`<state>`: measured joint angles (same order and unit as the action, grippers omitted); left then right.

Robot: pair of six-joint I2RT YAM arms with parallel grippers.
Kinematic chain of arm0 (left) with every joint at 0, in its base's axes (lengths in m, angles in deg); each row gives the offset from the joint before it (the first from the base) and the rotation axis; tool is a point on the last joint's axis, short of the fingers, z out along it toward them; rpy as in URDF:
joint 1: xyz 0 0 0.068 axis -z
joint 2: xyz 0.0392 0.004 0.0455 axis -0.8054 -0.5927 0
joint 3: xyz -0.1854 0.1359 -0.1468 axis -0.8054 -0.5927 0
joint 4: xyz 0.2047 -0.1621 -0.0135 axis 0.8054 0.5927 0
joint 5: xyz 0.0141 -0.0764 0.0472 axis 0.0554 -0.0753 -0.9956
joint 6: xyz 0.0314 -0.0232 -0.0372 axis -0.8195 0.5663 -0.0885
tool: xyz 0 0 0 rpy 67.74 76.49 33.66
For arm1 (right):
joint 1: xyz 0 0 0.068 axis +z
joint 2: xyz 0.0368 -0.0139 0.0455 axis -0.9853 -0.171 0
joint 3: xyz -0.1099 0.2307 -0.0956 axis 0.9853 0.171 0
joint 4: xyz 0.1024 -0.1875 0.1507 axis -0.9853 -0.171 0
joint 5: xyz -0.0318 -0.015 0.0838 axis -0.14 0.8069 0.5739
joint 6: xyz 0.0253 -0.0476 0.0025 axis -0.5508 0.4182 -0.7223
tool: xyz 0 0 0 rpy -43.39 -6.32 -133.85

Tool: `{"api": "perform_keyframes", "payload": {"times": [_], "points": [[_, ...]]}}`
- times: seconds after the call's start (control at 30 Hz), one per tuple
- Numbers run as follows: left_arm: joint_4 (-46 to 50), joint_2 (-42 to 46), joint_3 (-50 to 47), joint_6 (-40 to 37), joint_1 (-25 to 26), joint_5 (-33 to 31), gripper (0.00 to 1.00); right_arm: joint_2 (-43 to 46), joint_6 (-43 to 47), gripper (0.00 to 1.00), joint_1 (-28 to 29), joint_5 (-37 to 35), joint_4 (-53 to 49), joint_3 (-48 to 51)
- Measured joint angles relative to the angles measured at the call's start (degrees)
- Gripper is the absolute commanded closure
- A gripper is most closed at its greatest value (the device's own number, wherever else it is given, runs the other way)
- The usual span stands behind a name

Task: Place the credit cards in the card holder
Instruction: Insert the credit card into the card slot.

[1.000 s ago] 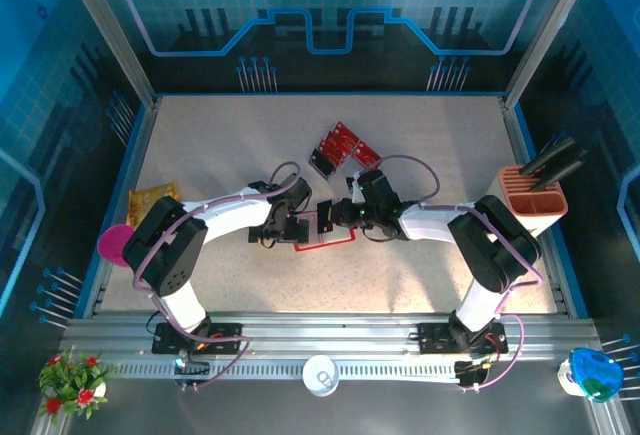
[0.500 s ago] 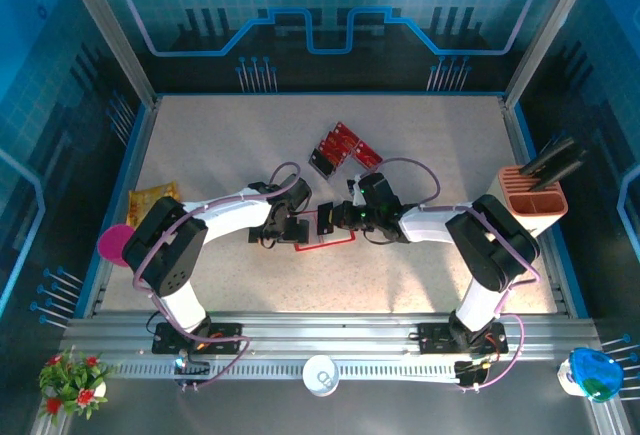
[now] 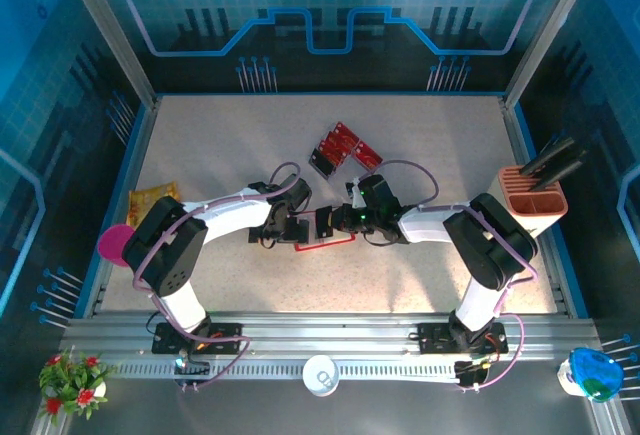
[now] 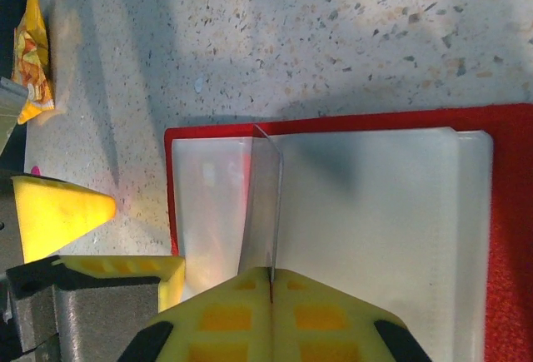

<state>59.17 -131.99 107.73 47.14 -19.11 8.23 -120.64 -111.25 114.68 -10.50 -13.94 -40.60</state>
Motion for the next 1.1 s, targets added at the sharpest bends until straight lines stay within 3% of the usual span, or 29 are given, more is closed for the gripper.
{"api": "perform_keyframes", "payload": {"times": [0.5, 0.93, 1.0, 1.1], "points": [[0.00, 0.00, 0.00, 0.00, 0.00, 0.00, 0.01, -0.17, 2.60, 1.00, -0.04, 1.51, -3.93, -0.22], [-0.02, 0.00, 0.02, -0.02, 0.00, 0.02, 0.01, -6.99, 6.08, 1.00, -0.02, 5.86, -12.66, -9.99], [0.04, -0.02, 0.11, -0.07, -0.07, 0.02, 0.01, -7.93, 6.88, 0.93, 0.11, 6.27, -14.93, -11.91], [0.17, -0.02, 0.20, -0.28, -0.63, 0.61, 0.01, -8.94, 8.48, 0.74, 0.52, 6.51, -18.64, -14.82]]}}
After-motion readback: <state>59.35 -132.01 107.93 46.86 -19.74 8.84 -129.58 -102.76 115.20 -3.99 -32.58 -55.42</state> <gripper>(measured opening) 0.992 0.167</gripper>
